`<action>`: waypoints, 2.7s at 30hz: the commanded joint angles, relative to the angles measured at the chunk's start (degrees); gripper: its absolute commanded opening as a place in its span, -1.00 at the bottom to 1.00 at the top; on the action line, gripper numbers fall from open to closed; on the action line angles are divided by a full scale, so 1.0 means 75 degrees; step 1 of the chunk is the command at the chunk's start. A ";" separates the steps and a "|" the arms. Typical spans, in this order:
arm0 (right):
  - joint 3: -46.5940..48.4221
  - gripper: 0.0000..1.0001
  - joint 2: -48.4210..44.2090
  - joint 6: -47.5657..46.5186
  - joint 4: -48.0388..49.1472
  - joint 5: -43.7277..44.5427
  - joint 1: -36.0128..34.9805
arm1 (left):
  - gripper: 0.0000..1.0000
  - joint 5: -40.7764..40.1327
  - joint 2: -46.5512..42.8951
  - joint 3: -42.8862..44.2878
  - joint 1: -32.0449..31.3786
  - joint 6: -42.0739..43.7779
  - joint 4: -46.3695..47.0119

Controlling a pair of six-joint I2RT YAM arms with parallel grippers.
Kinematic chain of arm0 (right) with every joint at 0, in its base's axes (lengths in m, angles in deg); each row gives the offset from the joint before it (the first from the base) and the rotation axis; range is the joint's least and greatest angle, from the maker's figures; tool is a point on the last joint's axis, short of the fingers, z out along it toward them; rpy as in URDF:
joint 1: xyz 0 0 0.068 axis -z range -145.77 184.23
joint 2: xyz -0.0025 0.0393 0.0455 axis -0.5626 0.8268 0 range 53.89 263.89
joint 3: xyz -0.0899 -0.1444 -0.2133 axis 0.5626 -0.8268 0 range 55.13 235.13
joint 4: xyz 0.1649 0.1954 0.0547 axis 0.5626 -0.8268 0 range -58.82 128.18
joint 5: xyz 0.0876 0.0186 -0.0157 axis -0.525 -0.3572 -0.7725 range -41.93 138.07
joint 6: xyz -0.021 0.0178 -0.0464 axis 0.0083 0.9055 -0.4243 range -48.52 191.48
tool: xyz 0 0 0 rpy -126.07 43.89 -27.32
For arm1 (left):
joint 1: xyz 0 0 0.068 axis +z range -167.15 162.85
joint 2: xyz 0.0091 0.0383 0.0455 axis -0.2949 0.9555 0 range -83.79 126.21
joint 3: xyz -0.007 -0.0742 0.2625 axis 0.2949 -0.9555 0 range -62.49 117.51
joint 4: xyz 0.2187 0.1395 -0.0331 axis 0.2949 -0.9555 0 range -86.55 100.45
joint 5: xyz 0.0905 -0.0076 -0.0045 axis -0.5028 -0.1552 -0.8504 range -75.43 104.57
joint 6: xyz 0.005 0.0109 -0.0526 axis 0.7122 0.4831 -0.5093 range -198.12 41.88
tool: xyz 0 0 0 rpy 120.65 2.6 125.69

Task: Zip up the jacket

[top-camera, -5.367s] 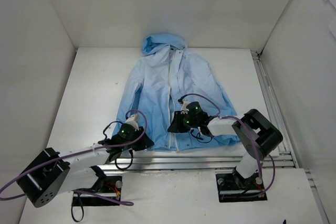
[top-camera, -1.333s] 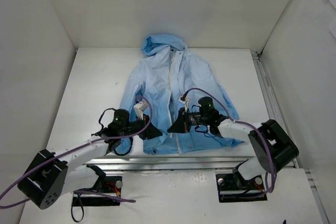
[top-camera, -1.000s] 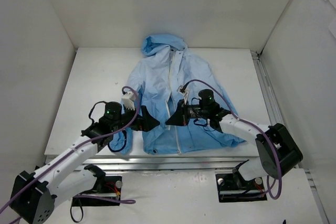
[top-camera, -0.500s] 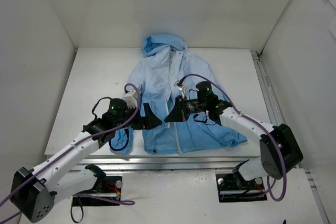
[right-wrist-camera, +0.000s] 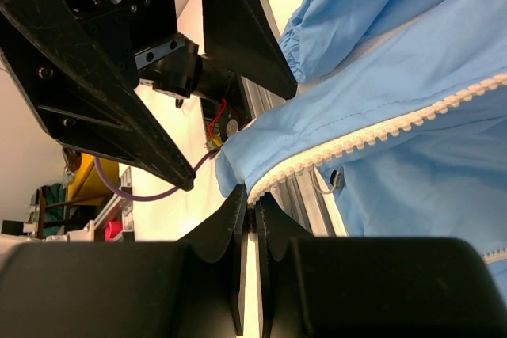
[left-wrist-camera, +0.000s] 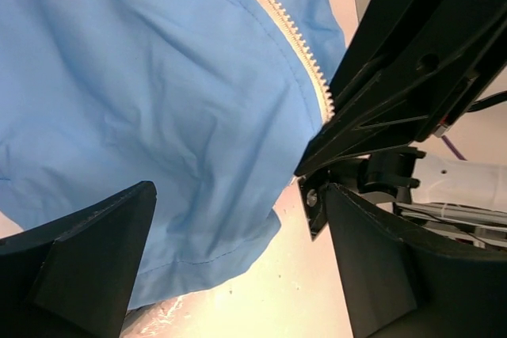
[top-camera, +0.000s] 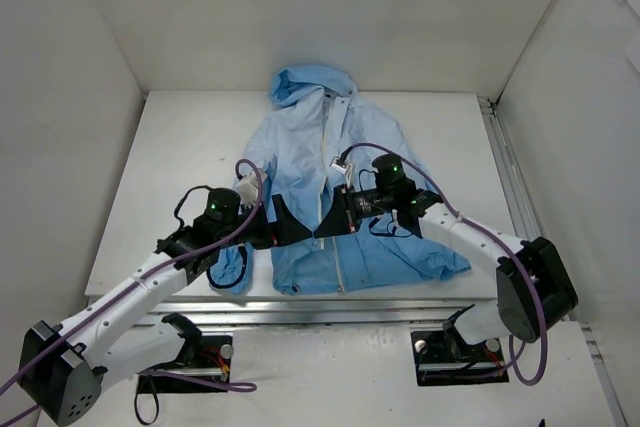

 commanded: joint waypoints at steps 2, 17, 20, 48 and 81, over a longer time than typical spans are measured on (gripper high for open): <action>0.0419 -1.00 -0.0337 0.0171 0.0279 -0.0316 -0.0046 | 0.66 0.0321 -0.0108 0.0230 -0.0044 -0.0475 0.0777; 0.0243 -1.00 -0.0466 0.0241 0.0291 -0.0245 -0.0069 | 0.48 0.0626 0.0044 -0.0251 -0.0044 -0.0897 0.1751; 0.0255 -1.00 -0.0489 0.0253 0.0291 -0.0245 -0.0069 | 0.33 0.0731 0.0056 -0.0298 -0.0044 -0.0898 0.1856; 0.0314 -1.00 -0.0407 0.0265 0.0291 -0.0245 -0.0069 | -0.40 0.1528 0.0360 -0.0498 -0.0044 -0.0652 0.2617; -0.0411 0.09 -0.1204 -0.0532 -0.2438 0.3844 -0.0057 | -1.00 0.0182 0.0254 -0.1130 -0.0113 -0.0030 0.1845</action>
